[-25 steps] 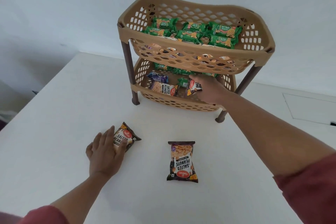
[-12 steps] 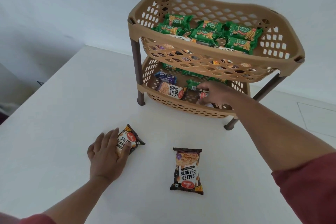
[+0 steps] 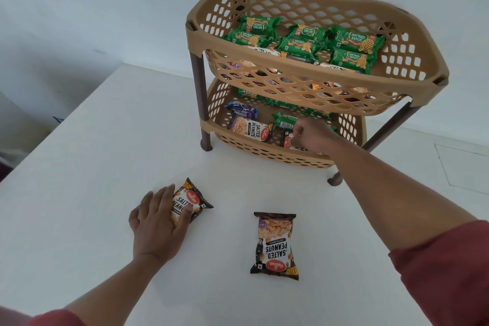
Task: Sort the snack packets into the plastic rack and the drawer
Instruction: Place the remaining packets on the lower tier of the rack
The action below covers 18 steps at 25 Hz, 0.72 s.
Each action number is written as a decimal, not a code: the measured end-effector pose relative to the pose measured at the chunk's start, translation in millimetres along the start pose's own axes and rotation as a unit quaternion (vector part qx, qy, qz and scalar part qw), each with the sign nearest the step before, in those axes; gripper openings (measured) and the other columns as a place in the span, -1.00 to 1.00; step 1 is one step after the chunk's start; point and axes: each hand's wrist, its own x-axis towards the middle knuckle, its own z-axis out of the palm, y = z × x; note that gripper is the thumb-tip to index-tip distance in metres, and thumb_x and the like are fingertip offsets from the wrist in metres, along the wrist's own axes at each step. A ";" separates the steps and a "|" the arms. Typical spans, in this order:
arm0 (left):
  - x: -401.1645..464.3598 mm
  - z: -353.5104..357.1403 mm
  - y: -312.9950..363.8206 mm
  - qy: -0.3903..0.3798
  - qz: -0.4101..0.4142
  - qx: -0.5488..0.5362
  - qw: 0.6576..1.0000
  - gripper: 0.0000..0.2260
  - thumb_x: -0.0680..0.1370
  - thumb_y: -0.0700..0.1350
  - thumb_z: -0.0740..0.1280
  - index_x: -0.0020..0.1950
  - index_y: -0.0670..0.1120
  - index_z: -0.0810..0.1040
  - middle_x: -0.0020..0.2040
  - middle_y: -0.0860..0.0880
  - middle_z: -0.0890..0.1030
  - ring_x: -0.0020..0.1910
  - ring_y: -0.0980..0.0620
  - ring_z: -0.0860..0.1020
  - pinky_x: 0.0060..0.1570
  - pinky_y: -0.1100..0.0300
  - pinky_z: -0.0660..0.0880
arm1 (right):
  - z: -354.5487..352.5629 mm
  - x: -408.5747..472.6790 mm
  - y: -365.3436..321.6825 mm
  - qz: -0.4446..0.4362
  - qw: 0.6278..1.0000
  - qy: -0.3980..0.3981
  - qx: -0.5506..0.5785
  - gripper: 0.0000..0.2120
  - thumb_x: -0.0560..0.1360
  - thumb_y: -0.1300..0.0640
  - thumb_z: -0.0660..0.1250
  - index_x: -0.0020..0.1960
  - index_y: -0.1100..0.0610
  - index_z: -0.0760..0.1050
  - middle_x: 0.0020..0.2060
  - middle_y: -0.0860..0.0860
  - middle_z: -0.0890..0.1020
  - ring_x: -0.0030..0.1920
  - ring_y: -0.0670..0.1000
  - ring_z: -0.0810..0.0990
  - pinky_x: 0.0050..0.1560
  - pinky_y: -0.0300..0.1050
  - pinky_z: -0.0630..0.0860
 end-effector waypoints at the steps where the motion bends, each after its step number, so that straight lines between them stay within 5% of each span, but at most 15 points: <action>1: 0.2 0.0 0.1 0.001 0.000 -0.001 1.000 -0.33 0.56 0.42 -0.03 0.58 0.10 0.25 0.52 0.07 0.39 0.59 -0.06 0.16 0.49 -0.12 0.05 | -3.4 -7.3 -4.3 -0.014 0.999 0.043 0.011 -0.88 0.51 0.07 0.48 -0.11 0.05 0.55 -0.15 0.00 0.65 -0.14 0.00 0.60 -0.09 -0.04 0.56; 4: 0.0 0.8 -0.9 0.001 -0.002 -0.002 1.000 -0.34 0.57 0.41 0.00 0.58 0.10 0.25 0.52 0.07 0.38 0.59 -0.06 0.15 0.50 -0.12 0.05 | 0.9 -54.0 -25.8 -0.103 0.973 0.186 0.093 -0.85 0.53 0.00 0.43 -0.19 -0.04 0.52 -0.38 -0.14 0.57 -0.36 -0.16 0.53 -0.34 -0.21 0.42; 7: 0.7 2.0 -1.6 0.003 0.002 -0.002 1.000 -0.35 0.57 0.40 0.02 0.57 0.10 0.25 0.52 0.06 0.38 0.59 -0.06 0.16 0.50 -0.13 0.05 | 34.3 -116.7 -36.7 -0.162 0.963 0.185 0.110 -0.87 0.52 -0.06 0.34 -0.18 -0.08 0.48 -0.38 -0.15 0.52 -0.35 -0.14 0.49 -0.41 -0.21 0.33; 12: -2.1 0.9 -2.3 0.013 0.014 -0.021 1.000 -0.37 0.59 0.36 0.01 0.59 0.09 0.20 0.55 0.03 0.35 0.58 -0.08 0.16 0.50 -0.14 0.06 | 107.4 -193.5 -22.1 -0.071 0.979 0.120 0.147 -0.84 0.51 -0.02 0.32 0.05 -0.03 0.58 -0.03 -0.19 0.58 -0.01 -0.12 0.51 0.01 -0.01 0.56; 18: -17.2 -11.4 -3.8 -0.007 0.090 -0.055 0.994 -0.42 0.60 0.08 0.03 0.64 0.17 0.08 0.67 -0.01 0.10 0.61 -0.05 0.11 0.51 -0.12 0.08 | 172.2 -245.3 -26.0 -0.039 0.990 0.085 0.109 -0.42 0.48 -0.02 0.15 0.48 0.06 0.40 0.56 0.05 0.27 0.56 0.12 0.13 0.46 0.15 0.24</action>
